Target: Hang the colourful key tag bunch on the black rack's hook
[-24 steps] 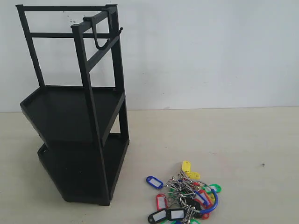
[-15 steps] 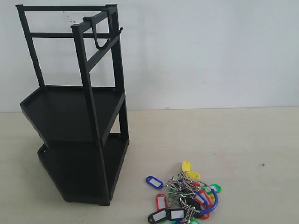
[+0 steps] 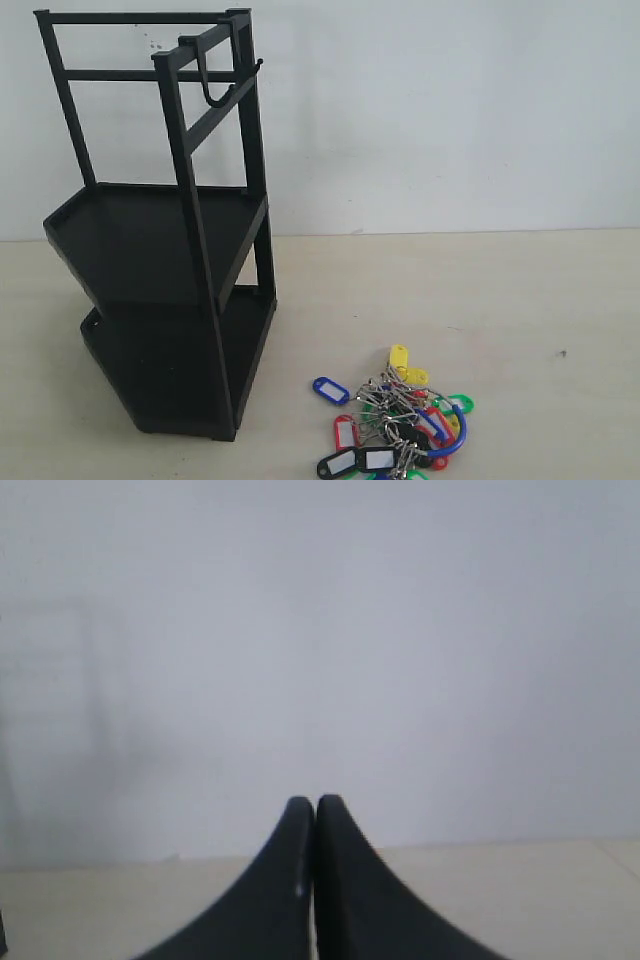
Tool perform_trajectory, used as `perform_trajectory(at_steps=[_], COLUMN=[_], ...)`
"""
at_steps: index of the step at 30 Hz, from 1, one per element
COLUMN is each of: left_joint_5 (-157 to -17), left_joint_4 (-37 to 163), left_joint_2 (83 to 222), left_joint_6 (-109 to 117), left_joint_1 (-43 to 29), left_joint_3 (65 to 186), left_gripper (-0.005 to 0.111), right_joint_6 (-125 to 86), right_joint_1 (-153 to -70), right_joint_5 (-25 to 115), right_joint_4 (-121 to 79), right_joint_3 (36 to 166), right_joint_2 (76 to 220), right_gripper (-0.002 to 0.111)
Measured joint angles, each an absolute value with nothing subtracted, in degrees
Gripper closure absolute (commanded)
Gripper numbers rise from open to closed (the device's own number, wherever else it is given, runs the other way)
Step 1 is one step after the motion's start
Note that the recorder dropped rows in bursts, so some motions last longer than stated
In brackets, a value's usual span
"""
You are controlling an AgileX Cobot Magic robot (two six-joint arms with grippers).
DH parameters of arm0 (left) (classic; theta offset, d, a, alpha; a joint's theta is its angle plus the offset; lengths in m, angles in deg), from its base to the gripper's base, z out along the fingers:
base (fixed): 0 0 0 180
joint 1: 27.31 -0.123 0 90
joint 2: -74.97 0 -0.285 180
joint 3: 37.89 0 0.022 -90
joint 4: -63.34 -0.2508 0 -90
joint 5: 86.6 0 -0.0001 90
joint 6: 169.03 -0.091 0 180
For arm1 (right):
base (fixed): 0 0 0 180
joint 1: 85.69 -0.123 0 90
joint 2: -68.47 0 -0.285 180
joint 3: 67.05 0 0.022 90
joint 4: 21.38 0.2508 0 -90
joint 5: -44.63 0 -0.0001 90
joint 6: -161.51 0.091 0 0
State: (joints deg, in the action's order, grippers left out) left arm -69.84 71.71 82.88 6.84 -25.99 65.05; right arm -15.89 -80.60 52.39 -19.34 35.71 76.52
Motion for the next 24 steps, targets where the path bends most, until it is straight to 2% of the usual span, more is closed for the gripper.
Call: perform_trajectory(at_steps=[6, 9, 18, 24], left_joint_5=[-69.84, -69.84, -69.84, -69.84], left_joint_4=[71.71, 71.71, 71.71, 71.71], left_joint_2=[82.88, 82.88, 82.88, 82.88], left_joint_6=[6.84, 6.84, 6.84, 6.84], left_joint_1=[-25.99, -25.99, -25.99, -25.99], left_joint_3=[65.05, 65.05, 65.05, 65.05], left_gripper=[0.102, 0.102, 0.102, 0.102], right_joint_6=[-10.46, -9.33, -5.7, -5.59], right_joint_1=[-80.6, -80.6, -80.6, -80.6], right_joint_5=[66.2, 67.86, 61.37, 44.63], right_joint_4=[-18.88, -18.88, -18.47, -18.47], right_joint_3=[35.71, 36.47, 49.15, 62.29], right_joint_2=[76.52, 76.42, 78.09, 88.46], right_gripper=[0.108, 0.108, 0.108, 0.108])
